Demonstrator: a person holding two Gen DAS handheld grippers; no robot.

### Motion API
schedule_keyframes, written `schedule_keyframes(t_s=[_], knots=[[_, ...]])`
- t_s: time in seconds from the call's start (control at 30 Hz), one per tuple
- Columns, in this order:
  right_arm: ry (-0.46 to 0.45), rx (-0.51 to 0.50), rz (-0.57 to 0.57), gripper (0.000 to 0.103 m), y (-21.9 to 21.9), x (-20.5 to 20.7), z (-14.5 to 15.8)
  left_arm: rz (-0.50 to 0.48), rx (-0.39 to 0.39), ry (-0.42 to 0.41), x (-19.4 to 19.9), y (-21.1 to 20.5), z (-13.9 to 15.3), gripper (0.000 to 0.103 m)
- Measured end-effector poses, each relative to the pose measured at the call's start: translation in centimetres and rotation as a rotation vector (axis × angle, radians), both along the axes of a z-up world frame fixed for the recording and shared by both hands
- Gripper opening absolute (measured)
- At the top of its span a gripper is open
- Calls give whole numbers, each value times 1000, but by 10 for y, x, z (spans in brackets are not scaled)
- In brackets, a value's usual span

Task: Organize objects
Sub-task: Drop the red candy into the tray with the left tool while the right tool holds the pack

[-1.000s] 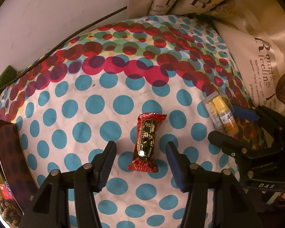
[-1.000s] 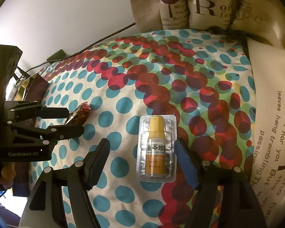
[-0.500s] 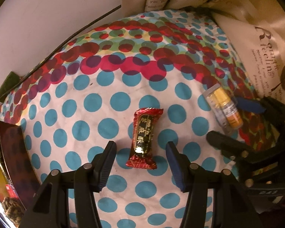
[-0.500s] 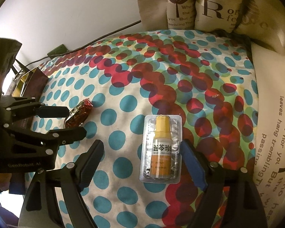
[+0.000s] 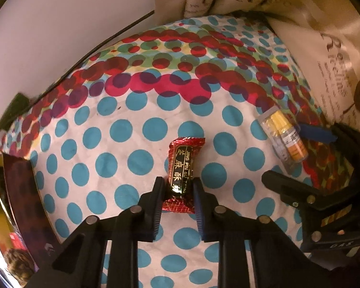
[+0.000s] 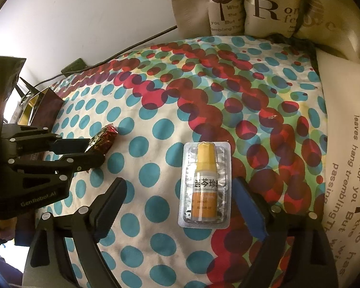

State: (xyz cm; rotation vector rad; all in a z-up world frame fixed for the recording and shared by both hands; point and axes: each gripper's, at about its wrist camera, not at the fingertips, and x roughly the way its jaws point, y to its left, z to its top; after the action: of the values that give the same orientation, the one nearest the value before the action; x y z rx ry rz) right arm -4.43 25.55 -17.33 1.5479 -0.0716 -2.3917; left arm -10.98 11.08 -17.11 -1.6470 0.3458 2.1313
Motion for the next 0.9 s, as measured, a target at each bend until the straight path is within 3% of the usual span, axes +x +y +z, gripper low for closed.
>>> schedule_keyframes(t_s=[0.53,0.9], knots=[[-10,7,-5,94,-5,-3,-2,68,81,49,18,-36,41,20],[-22,5,-42,94,0,-6,-1,99,95,65,25,-47,50,20]])
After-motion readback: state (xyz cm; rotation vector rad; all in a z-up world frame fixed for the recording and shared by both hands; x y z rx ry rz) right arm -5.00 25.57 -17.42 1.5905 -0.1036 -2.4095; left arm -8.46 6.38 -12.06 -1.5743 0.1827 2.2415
